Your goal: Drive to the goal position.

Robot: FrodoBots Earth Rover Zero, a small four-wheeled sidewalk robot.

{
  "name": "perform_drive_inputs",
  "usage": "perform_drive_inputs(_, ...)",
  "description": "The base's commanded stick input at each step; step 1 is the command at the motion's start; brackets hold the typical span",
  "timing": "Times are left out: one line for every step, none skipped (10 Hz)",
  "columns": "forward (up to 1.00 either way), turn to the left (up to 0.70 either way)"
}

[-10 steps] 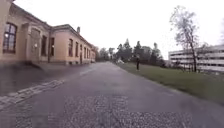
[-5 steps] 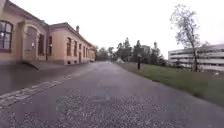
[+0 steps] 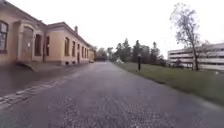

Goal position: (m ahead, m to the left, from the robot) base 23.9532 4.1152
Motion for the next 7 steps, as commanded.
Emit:
perform_drive_inputs(1.0,0.0)
perform_drive_inputs(1.0,0.0)
perform_drive_inputs(1.0,0.0)
perform_drive_inputs(1.0,0.0)
perform_drive_inputs(1.0,0.0)
perform_drive_inputs(1.0,0.09)
perform_drive_inputs(1.0,0.31)
